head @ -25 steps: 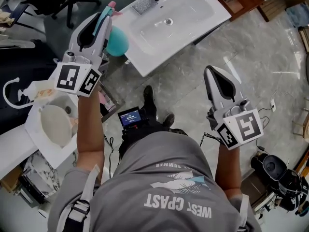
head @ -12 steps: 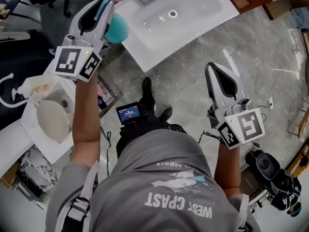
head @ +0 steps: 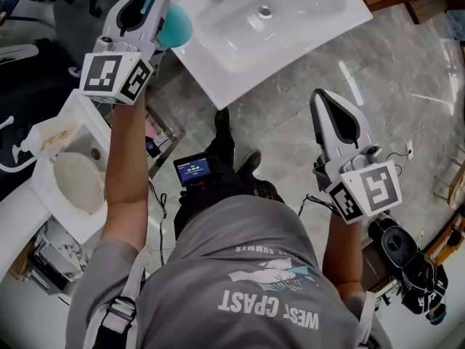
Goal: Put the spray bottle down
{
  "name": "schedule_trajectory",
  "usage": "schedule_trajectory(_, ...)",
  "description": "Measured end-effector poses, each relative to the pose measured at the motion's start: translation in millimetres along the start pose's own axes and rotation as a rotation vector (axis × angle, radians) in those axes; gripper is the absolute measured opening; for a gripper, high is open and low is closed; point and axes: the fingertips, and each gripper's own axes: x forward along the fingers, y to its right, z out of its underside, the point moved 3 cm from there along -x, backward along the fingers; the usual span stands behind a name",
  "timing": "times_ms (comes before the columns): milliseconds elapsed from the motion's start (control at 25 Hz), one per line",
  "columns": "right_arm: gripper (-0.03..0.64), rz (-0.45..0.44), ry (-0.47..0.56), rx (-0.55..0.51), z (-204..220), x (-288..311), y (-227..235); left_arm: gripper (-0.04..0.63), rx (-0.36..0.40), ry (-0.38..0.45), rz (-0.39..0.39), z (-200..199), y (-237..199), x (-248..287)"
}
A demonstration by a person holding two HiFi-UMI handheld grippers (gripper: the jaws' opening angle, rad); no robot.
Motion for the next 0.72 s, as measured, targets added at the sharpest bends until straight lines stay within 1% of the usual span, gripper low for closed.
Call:
schedule_trajectory(360,0.002,-0.004,-0.051,0.041,17,35,15,0.066,0.029,-0.023,-0.008,43,-33,33)
schedule_trajectory(720,0.002,-0.001,-0.105,0.07,30,61,21,0.066,0.014,-0.05,-0.028,85,-64,50)
